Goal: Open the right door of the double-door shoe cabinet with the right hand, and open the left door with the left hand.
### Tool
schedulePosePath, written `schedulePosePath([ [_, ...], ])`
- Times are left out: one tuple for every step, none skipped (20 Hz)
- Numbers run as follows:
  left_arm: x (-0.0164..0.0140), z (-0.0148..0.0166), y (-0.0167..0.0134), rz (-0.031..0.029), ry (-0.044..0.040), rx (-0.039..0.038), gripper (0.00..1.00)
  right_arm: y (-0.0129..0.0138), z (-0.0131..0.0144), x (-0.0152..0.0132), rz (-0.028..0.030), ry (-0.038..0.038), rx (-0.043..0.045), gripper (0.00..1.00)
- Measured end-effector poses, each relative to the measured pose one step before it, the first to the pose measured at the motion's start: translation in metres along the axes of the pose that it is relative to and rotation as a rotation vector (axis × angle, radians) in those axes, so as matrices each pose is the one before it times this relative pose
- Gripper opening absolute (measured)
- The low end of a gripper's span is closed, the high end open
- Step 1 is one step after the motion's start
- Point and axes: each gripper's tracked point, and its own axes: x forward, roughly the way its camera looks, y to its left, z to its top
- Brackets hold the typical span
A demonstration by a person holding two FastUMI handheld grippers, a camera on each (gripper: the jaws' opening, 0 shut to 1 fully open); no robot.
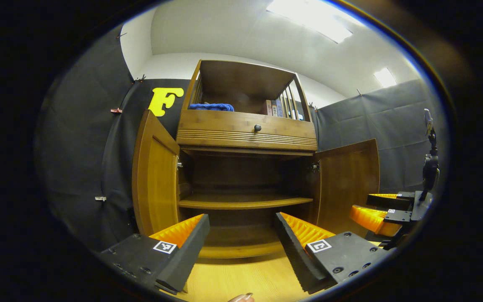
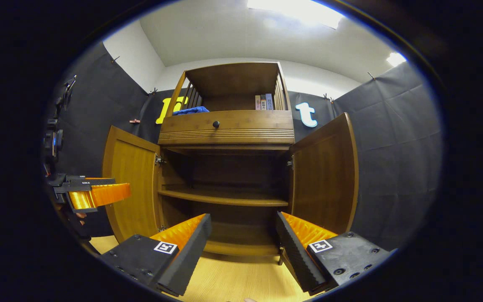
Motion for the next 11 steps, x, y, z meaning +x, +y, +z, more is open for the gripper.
schedulePosePath([
  [0.00078,0.00045,0.00002,-0.00205,-0.00019,-0.00258,0.97,-0.00074,-0.00012,0.00070,-0.00168,0.00175,-0.00316,0.98],
  [-0.00016,-0.00015,-0.00081,-0.00194,0.00031,-0.00214,0.97,-0.00088,0.00013,-0.00020,-0.00359,0.00091,-0.00245,0.98],
  [0.00002,0.00064,-0.00028,-0.00243,-0.00102,-0.00069,0.97,-0.00088,0.00030,-0.00012,-0.00113,0.00053,-0.00042,0.98],
  [-0.00037,-0.00041,0.00017,0.00030,-0.00103,-0.00144,0.97,0.00007,0.00112,-0.00058,-0.00025,-0.00029,0.00184,0.98],
  [-0.00017,0.00074,-0.00012,-0.00045,-0.00281,-0.00100,0.97,-0.00009,0.00056,-0.00046,-0.00095,-0.00094,0.00235,0.98],
  [0.00012,0.00011,0.00082,-0.00134,0.00060,-0.00088,0.97,-0.00041,0.00067,-0.00059,-0.00093,-0.00192,0.00039,0.98],
  [0.00055,0.00030,0.00082,-0.00002,-0.00126,-0.00115,0.97,-0.00067,0.00095,-0.00043,-0.00323,-0.00157,-0.00008,0.98],
  [0.00051,-0.00074,0.00166,0.00131,-0.00067,-0.00101,0.97,-0.00035,0.00085,-0.00126,-0.00143,-0.00190,-0.00049,0.98],
  [-0.00016,0.00054,0.00114,0.00046,-0.00166,-0.00096,0.97,-0.00005,0.00079,0.00016,-0.00116,-0.00157,-0.00042,0.98],
  [-0.00069,-0.00023,0.00047,0.00052,-0.00238,-0.00154,0.97,-0.00054,0.00075,-0.00044,-0.00130,-0.00272,0.00017,0.98],
  [0.00058,-0.00055,0.00054,0.00000,0.00160,-0.00069,0.97,-0.00027,0.00068,0.00054,-0.00061,-0.00187,0.00078,0.98],
])
